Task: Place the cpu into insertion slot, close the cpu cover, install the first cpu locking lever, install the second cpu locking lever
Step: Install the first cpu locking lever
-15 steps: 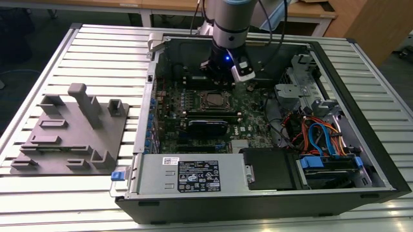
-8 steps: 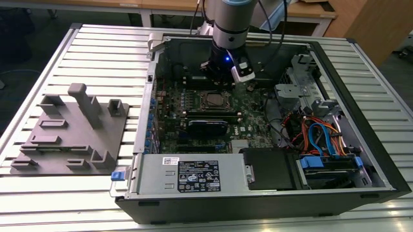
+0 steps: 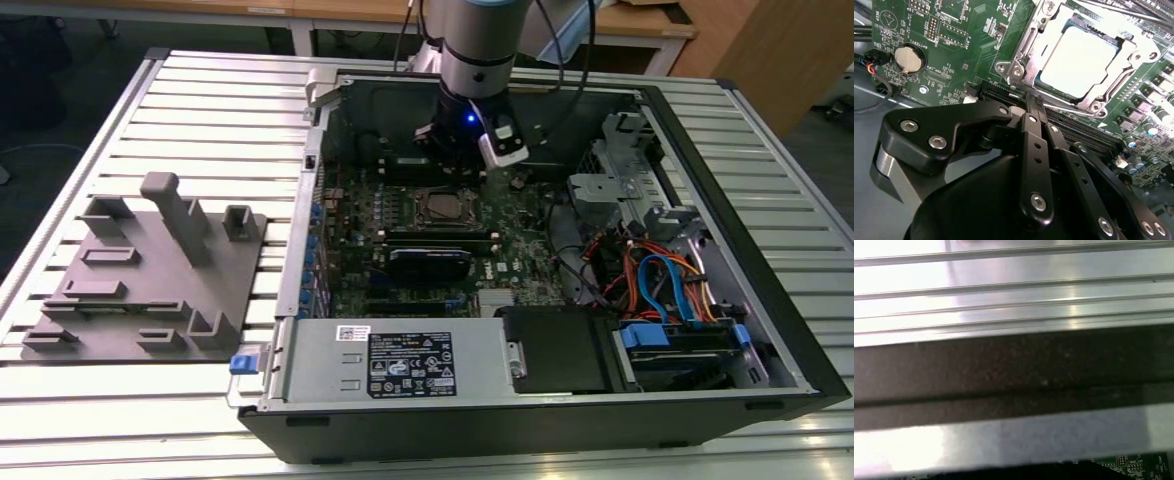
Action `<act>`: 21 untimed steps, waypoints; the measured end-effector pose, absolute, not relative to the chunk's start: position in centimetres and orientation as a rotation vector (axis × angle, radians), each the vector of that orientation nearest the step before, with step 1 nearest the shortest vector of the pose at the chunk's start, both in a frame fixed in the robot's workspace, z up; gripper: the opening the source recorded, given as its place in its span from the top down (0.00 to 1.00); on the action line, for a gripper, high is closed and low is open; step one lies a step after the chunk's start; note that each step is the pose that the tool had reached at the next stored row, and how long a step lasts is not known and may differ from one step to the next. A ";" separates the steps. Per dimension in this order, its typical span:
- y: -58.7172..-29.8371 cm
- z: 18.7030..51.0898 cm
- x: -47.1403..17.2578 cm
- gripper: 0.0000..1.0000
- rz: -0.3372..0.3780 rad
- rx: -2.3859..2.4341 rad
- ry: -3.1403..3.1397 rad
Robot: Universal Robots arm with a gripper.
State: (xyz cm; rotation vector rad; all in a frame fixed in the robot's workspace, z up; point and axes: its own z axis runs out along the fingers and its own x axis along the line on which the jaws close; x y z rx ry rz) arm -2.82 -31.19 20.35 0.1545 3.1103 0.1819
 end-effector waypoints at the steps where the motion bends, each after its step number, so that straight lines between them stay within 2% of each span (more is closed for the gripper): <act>1: -31.2 20.3 -2.8 0.90 0.181 0.155 3.110; 21: -31.2 19.9 -2.7 0.90 0.160 0.155 3.113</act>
